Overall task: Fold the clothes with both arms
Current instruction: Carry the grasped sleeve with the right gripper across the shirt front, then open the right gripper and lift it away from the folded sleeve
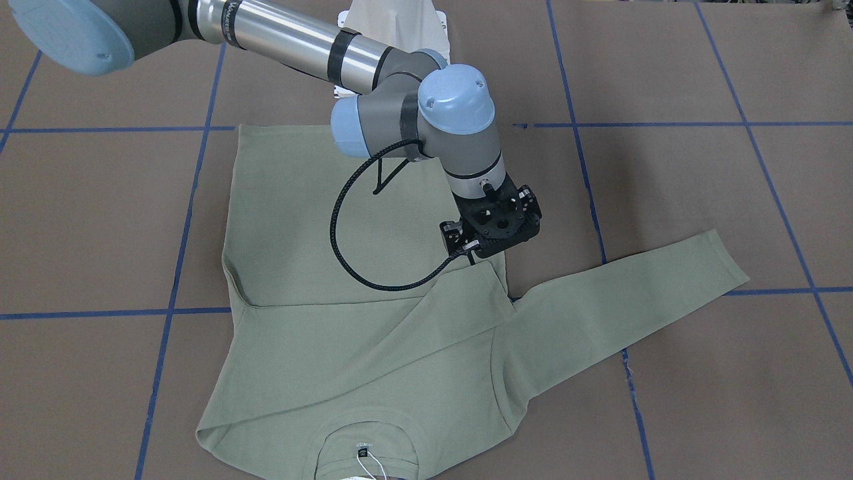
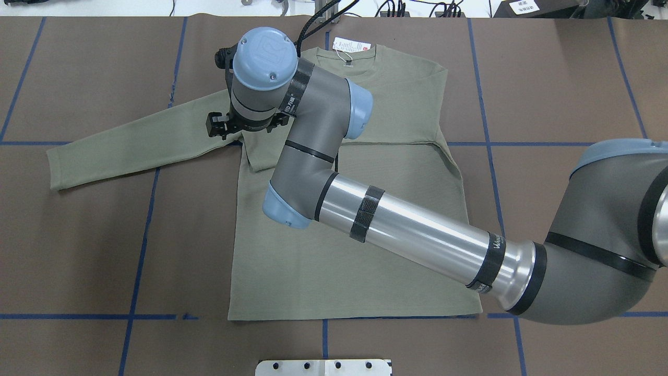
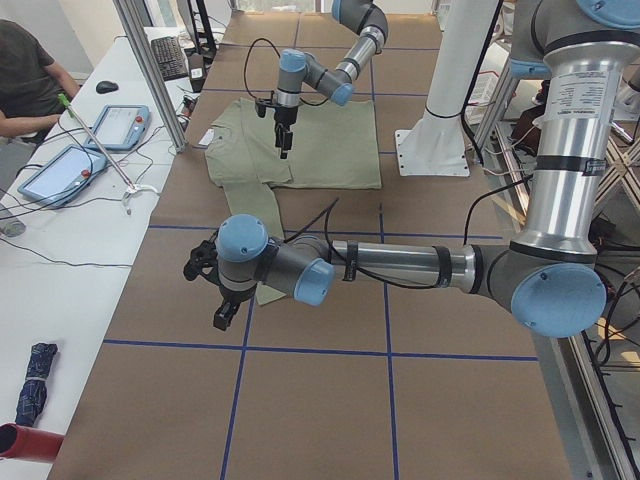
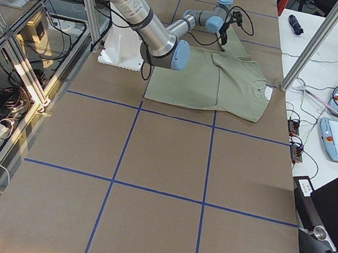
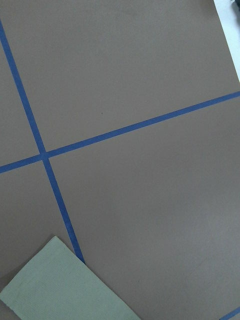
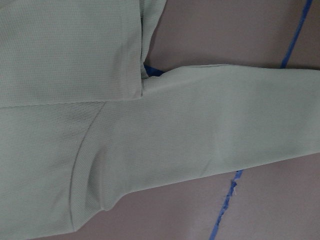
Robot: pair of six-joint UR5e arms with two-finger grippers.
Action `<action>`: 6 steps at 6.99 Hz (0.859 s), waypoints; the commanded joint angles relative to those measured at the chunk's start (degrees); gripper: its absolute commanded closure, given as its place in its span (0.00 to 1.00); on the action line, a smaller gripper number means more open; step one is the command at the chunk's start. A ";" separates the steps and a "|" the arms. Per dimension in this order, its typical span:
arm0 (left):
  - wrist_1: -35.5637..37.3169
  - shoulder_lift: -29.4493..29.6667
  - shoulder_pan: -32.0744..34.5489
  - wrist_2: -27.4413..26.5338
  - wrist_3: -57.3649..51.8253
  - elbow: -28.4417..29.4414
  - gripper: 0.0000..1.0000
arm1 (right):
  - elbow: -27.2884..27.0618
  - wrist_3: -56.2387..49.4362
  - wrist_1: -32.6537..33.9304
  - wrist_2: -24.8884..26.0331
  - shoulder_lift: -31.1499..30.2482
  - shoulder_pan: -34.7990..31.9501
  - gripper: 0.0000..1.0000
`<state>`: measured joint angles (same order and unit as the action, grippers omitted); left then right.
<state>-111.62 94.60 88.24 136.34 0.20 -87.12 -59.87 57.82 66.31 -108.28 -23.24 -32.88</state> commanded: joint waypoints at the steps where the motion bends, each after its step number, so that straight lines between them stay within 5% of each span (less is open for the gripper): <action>1: -8.82 -1.60 -4.98 -1.50 17.43 0.20 0.00 | -8.88 0.63 11.57 -4.81 -5.37 -4.10 0.01; 4: -35.63 -10.03 -21.66 -15.70 51.98 0.20 0.00 | -28.32 -0.69 23.47 -9.14 -21.62 -10.17 0.00; 6: -36.57 -9.96 -31.94 -28.60 62.95 0.37 0.00 | -34.93 -15.01 34.35 -14.13 -27.70 -17.44 0.00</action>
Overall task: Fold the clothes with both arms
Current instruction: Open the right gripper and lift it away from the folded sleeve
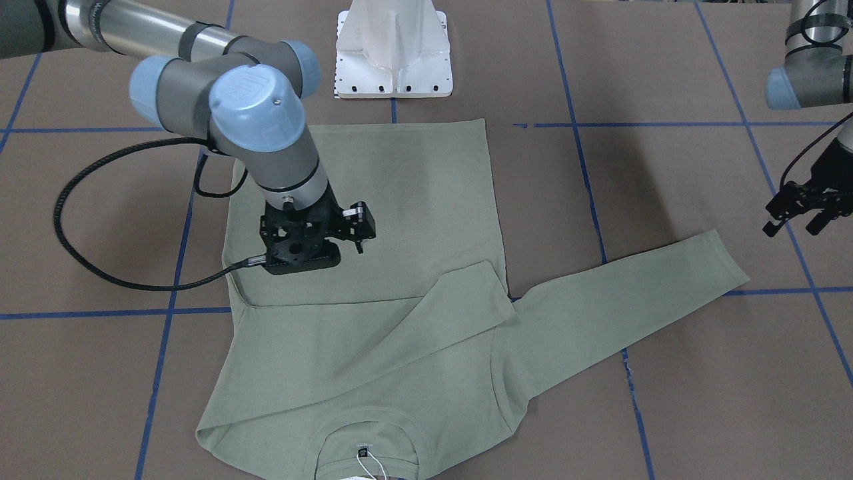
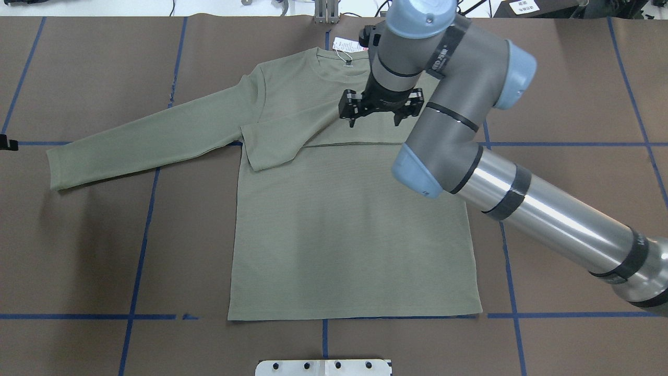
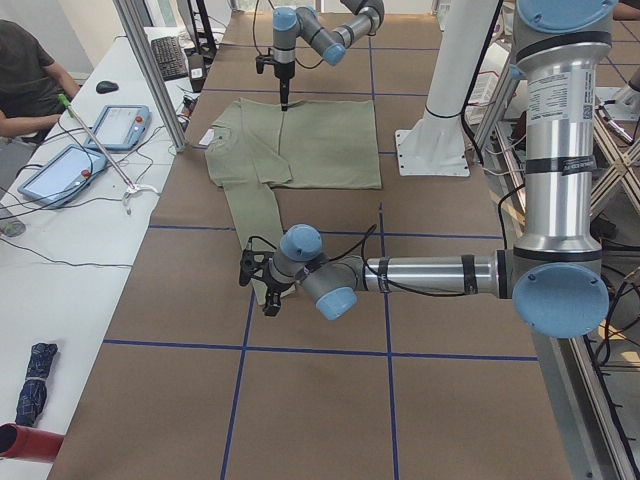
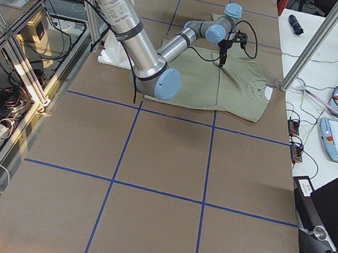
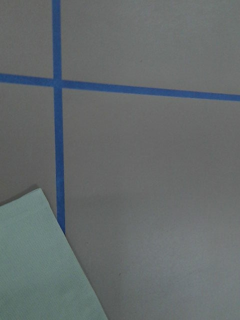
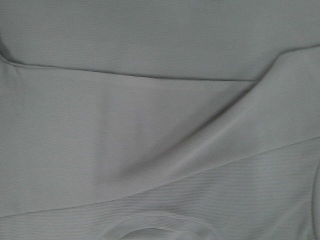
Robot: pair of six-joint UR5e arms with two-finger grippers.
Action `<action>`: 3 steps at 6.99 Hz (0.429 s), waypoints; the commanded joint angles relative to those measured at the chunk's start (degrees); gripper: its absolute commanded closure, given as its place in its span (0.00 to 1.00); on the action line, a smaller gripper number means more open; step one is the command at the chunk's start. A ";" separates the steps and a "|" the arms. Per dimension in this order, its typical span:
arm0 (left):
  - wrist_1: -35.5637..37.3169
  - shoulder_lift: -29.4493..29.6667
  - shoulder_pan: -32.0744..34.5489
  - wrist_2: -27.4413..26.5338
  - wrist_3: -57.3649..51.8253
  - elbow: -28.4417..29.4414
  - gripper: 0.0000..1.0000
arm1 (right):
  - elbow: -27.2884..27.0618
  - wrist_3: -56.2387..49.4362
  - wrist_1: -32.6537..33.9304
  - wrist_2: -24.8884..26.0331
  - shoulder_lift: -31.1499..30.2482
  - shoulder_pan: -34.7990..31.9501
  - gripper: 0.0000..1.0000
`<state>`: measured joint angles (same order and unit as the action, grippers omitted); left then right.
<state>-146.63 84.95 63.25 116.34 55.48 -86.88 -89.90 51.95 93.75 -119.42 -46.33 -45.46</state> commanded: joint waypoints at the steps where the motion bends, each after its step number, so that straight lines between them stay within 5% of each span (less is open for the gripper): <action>1: -1.21 0.04 -9.87 -11.11 10.67 0.39 0.00 | -7.55 -15.42 9.15 -5.54 -8.47 -8.12 0.00; 3: -0.94 1.44 -13.75 -14.54 13.16 1.79 0.00 | -8.98 -20.56 7.69 -6.00 -13.15 -9.20 0.00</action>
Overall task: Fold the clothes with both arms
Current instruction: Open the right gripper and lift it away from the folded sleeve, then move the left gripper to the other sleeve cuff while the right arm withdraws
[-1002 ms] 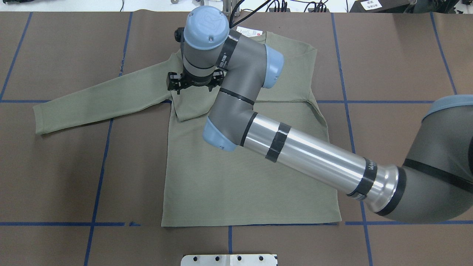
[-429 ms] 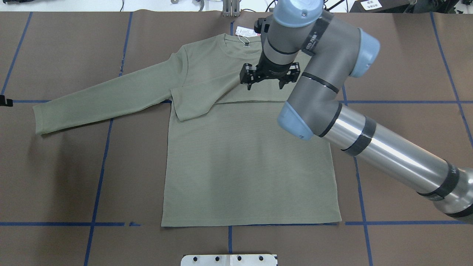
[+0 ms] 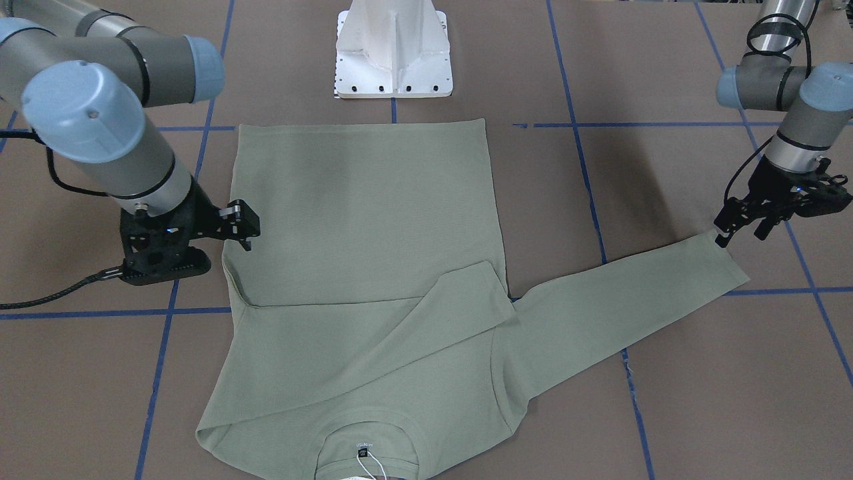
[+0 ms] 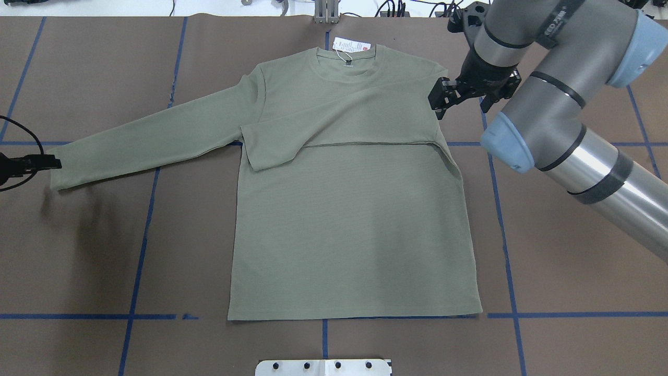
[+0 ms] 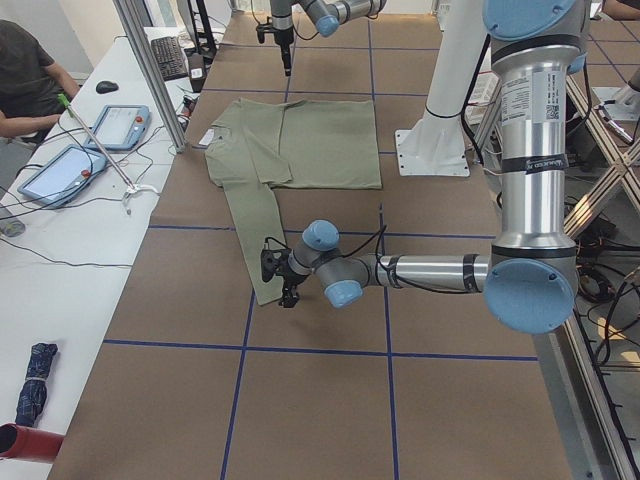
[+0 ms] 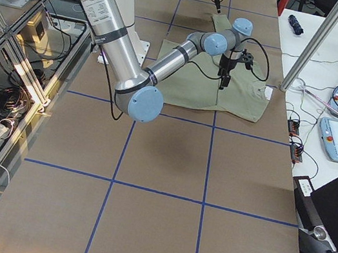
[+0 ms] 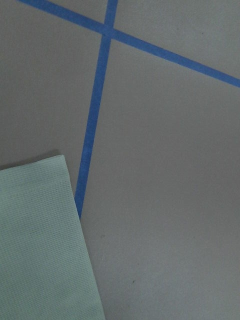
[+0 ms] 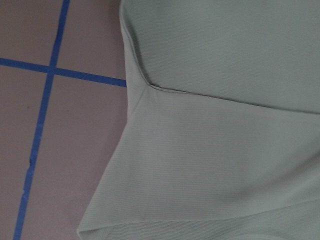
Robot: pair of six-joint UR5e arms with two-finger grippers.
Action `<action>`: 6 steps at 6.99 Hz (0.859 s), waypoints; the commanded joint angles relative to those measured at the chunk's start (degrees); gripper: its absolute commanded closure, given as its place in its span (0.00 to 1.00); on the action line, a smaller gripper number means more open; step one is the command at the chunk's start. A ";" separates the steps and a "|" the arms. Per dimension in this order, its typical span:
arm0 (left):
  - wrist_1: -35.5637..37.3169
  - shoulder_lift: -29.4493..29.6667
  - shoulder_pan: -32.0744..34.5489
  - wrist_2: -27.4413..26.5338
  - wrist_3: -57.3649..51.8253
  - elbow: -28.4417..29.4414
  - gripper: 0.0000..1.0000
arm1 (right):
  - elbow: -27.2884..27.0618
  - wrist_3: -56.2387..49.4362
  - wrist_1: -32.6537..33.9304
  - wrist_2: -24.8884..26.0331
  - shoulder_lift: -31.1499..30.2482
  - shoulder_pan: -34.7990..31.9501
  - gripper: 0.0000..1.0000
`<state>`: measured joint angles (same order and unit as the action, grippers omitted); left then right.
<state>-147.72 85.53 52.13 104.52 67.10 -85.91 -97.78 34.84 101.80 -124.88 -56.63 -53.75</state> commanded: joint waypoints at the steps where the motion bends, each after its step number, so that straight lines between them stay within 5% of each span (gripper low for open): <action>1: 0.16 1.83 -2.74 -2.92 1.45 2.58 0.00 | -1.01 -3.46 -0.46 -0.54 -2.88 -0.92 0.00; 4: 0.07 1.40 -2.65 -3.18 0.93 3.12 0.07 | -1.54 -3.38 -0.46 -0.37 -2.96 -0.92 0.00; 6: 0.16 1.31 -2.65 -3.18 0.93 3.03 0.32 | -1.63 -3.29 -0.46 -0.45 -3.05 -0.83 0.00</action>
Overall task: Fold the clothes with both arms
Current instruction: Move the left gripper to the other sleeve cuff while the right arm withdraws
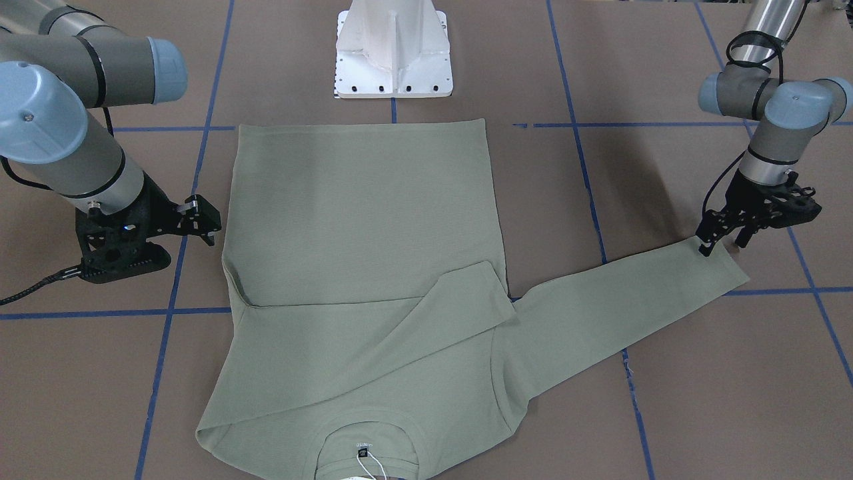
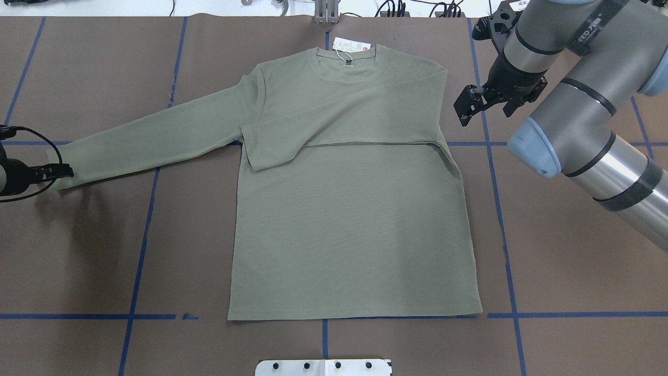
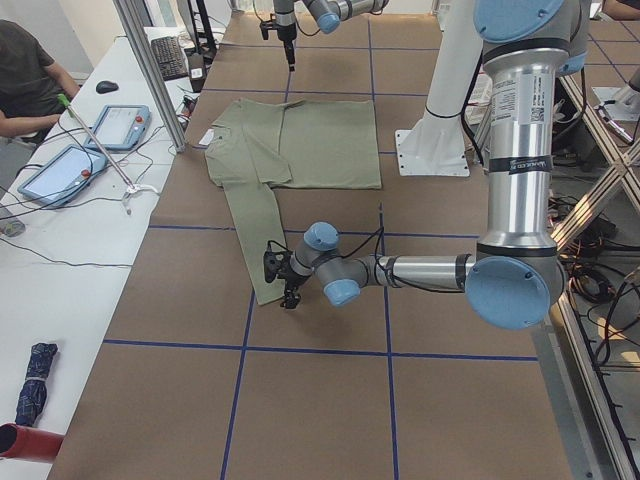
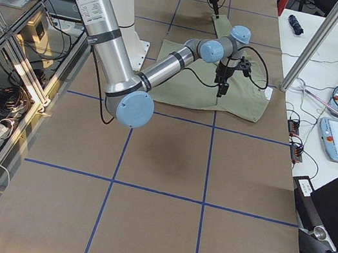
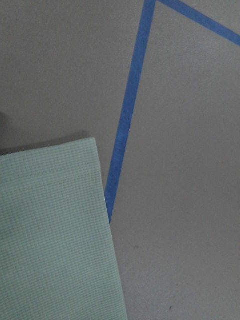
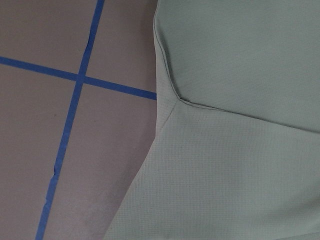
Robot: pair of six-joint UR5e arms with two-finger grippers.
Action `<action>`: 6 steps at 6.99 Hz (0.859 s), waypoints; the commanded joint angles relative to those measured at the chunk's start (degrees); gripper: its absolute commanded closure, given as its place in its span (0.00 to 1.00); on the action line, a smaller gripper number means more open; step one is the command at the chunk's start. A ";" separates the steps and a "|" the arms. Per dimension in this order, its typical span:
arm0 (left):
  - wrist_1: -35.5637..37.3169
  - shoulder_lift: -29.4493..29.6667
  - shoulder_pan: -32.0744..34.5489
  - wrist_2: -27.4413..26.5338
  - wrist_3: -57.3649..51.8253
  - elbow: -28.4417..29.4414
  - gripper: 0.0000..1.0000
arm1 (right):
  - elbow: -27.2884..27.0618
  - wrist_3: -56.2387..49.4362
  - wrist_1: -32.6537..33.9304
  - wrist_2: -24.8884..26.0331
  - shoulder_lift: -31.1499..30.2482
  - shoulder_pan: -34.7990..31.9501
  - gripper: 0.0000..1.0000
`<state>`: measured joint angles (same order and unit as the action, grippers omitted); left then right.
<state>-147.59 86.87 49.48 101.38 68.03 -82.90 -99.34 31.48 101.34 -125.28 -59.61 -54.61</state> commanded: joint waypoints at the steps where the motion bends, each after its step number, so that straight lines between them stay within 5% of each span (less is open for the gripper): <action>1: -0.06 0.06 0.00 -0.04 0.00 0.02 0.53 | -0.07 0.08 0.00 -0.06 -0.07 -0.05 0.00; 3: -0.07 0.41 0.00 0.14 0.00 -0.42 0.84 | -0.07 0.16 0.00 0.03 -0.16 -0.05 0.00; 5: 0.02 0.32 0.09 0.14 0.00 -0.69 1.00 | -0.07 0.25 0.00 0.03 -0.51 -0.05 0.00; 6: 0.02 0.32 0.17 0.22 0.00 -0.95 1.00 | -0.07 0.25 -0.09 0.12 -0.77 -0.05 0.00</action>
<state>-147.59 87.23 49.57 101.55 68.03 -83.58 -99.43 31.71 101.32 -125.23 -60.14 -54.67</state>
